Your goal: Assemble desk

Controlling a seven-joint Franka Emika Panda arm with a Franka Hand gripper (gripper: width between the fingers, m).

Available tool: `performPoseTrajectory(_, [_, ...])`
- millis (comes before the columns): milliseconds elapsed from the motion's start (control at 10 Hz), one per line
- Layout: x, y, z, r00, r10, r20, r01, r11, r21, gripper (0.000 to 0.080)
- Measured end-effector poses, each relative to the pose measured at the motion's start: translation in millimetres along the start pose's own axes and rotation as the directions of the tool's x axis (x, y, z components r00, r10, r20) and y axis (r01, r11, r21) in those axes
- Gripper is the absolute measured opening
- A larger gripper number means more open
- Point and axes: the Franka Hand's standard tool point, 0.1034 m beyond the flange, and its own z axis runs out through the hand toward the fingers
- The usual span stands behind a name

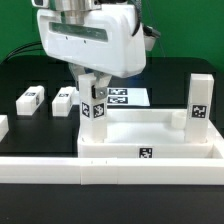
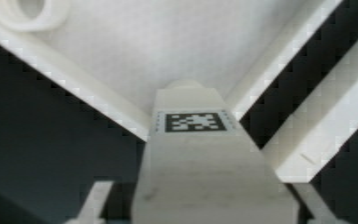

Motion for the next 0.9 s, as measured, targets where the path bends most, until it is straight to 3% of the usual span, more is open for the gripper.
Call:
performPoseTrajectory(100, [0.0,0.1,0.0,0.999,-0.039,0.000,0.039,0.999,-0.001,0.0476])
performPoseTrajectory(200, [0.1,0.2,0.0,0.995,-0.098,-0.001,0.098,0.995,-0.003,0.0476])
performPoseTrajectory(300, [0.4,0.4,0.0,0.976,-0.219,-0.004,0.219,0.976,-0.006,0.0615])
performPoseTrajectory(600, [1.7,0.5,-0.8,0.844,-0.537,-0.006,0.536,0.844,-0.019,0.0648])
performPoseTrajectory(900, [2.4,1.6,-0.3,0.689,-0.724,0.000,0.724,0.689,-0.021,0.0649])
